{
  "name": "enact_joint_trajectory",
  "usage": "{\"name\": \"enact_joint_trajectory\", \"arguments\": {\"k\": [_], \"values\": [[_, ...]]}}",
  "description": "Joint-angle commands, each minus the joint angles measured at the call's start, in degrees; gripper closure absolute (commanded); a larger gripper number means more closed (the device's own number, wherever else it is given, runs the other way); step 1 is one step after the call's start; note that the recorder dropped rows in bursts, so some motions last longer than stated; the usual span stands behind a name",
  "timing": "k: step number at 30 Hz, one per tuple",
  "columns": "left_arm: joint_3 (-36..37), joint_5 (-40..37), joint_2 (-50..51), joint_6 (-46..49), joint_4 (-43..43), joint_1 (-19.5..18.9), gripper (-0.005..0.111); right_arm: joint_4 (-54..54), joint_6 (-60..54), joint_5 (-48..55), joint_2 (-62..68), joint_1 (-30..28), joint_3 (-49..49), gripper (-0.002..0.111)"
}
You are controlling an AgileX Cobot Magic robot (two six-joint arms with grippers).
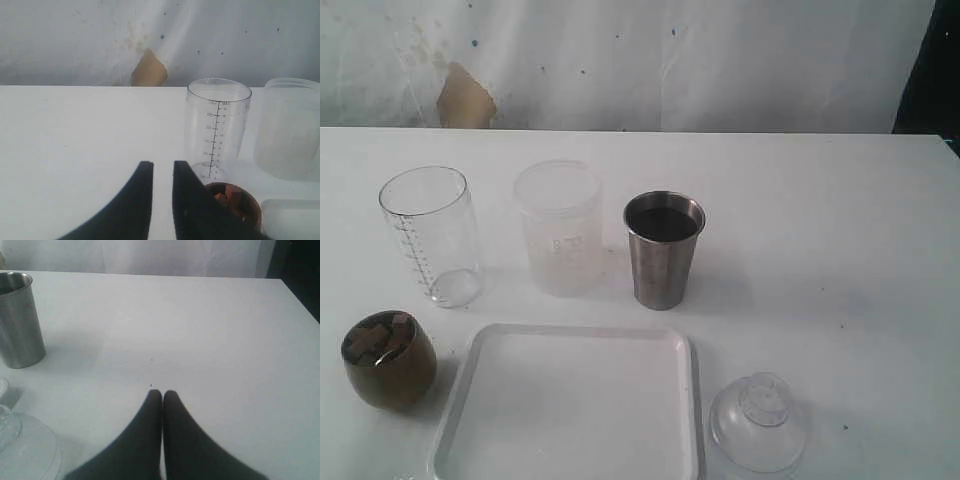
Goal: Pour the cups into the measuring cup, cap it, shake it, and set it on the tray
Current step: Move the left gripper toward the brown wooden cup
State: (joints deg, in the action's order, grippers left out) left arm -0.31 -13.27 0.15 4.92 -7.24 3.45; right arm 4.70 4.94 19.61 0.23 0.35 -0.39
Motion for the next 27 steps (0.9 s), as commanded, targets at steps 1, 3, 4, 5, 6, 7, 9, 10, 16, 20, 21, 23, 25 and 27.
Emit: {"name": "enact_joint_trajectory", "arguments": {"k": [1,3,4,5,6,7,9,10,16,20,21,23,25,27], "values": [[0.31,0.44,-0.15,-0.19,0.3,0.04,0.091,-0.11,-0.28,0.1,-0.23,-0.35,0.39,0.108],[0.31,6.64,-0.15,-0.44,-0.23,0.04,0.091,-0.11,-0.28,0.1,-0.23,-0.35,0.39,0.108],[0.31,10.68,-0.15,-0.99,-1.59,0.04,0.091,-0.11,-0.28,0.1,-0.23,-0.35,0.39,0.108],[0.31,15.22,-0.15,-2.97,-3.28,0.04,0.091,-0.11,-0.28,0.1,-0.23,-0.35,0.39,0.108],[0.31,18.15,-0.15,-5.44,-6.03,0.04,0.091,-0.11,-0.28,0.1,-0.23,-0.35,0.39,0.108],[0.31,20.08,-0.15,-10.65,-9.47,0.04,0.091,-0.11,-0.28,0.1,-0.23,-0.35,0.39,0.108],[0.31,20.21,-0.15,-20.02,-11.57,0.04,0.091,-0.11,-0.28,0.1,-0.23,-0.35,0.39,0.108],[0.31,20.19,-0.15,-23.23,-11.57,0.04,0.091,-0.11,-0.28,0.1,-0.23,-0.35,0.39,0.108],[0.31,32.51,-0.15,-21.07,-10.76,0.04,0.091,-0.11,-0.28,0.1,-0.23,-0.35,0.39,0.108],[0.31,31.18,0.66,-21.19,-6.01,0.04,0.093,-0.11,-0.28,0.1,-0.23,-0.35,0.39,0.108],[0.31,31.25,1.9,-21.71,-5.24,0.04,0.094,-0.11,-0.28,0.1,-0.23,-0.35,0.39,0.108],[0.31,30.59,6.55,-22.16,-1.08,0.04,0.098,-0.11,-0.28,0.1,-0.23,-0.35,0.39,0.108],[0.31,29.22,12.06,-26.73,5.36,0.04,0.106,-0.11,-0.28,0.1,-0.23,-0.35,0.39,0.108],[0.31,28.4,17.79,-32.21,13.94,0.16,0.107,-0.11,-0.28,0.1,-0.23,-0.35,0.39,0.108]]}}
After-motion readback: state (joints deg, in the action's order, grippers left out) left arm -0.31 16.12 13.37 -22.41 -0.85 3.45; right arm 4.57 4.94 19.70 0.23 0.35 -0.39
